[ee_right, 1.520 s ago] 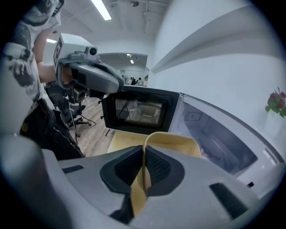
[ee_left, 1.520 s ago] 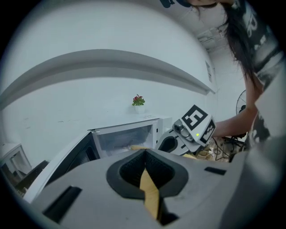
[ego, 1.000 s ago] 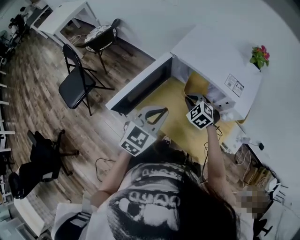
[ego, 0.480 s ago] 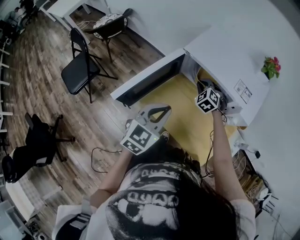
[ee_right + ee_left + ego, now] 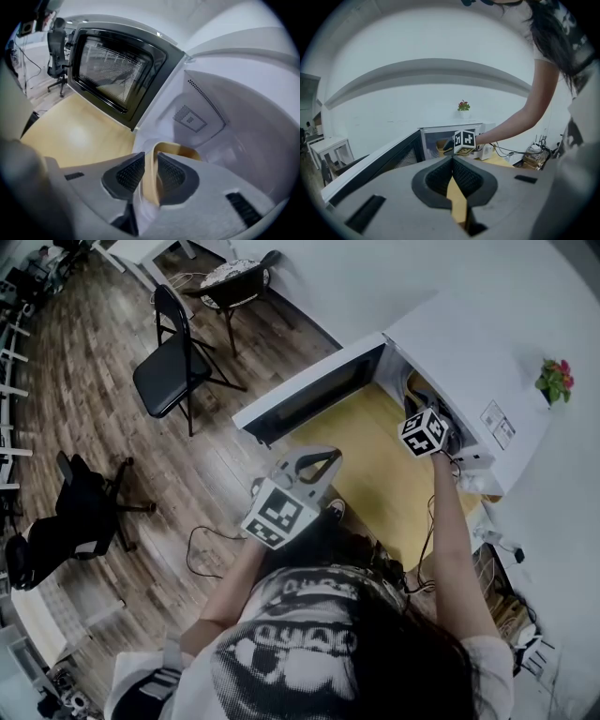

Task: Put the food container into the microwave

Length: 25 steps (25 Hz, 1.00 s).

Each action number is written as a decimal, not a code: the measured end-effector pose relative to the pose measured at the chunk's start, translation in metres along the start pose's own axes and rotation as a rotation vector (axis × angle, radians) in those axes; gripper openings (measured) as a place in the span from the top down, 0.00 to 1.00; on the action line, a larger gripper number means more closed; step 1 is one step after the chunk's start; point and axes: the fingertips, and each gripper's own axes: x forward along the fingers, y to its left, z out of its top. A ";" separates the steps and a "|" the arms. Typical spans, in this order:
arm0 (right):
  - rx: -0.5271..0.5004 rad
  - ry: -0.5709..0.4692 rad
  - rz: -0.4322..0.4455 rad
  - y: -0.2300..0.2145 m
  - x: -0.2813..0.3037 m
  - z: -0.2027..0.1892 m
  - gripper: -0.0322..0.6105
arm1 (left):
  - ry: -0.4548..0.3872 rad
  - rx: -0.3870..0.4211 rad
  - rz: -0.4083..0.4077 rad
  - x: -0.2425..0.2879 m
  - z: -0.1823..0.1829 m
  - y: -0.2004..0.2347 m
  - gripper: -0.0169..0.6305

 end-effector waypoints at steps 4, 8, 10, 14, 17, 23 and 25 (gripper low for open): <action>0.050 -0.053 0.010 0.004 -0.012 0.009 0.76 | 0.005 -0.005 0.006 -0.002 -0.003 -0.003 0.97; 0.128 -0.132 0.034 0.017 -0.035 0.021 0.76 | 0.008 -0.016 0.006 -0.002 -0.006 -0.011 0.97; 0.180 -0.178 0.063 0.031 -0.049 0.028 0.76 | 0.013 -0.027 0.005 -0.003 -0.008 -0.015 0.97; 0.272 -0.249 0.137 0.067 -0.071 0.036 0.77 | 0.039 -0.049 0.002 -0.003 -0.017 -0.023 0.97; 0.338 -0.284 0.202 0.101 -0.084 0.037 0.77 | 0.070 -0.068 0.002 -0.003 -0.028 -0.030 0.97; 0.443 -0.321 0.295 0.150 -0.112 0.038 0.78 | 0.109 -0.083 -0.001 -0.006 -0.040 -0.037 0.97; 0.467 -0.326 0.304 0.161 -0.121 0.037 0.78 | 0.111 -0.073 -0.007 -0.007 -0.040 -0.038 0.97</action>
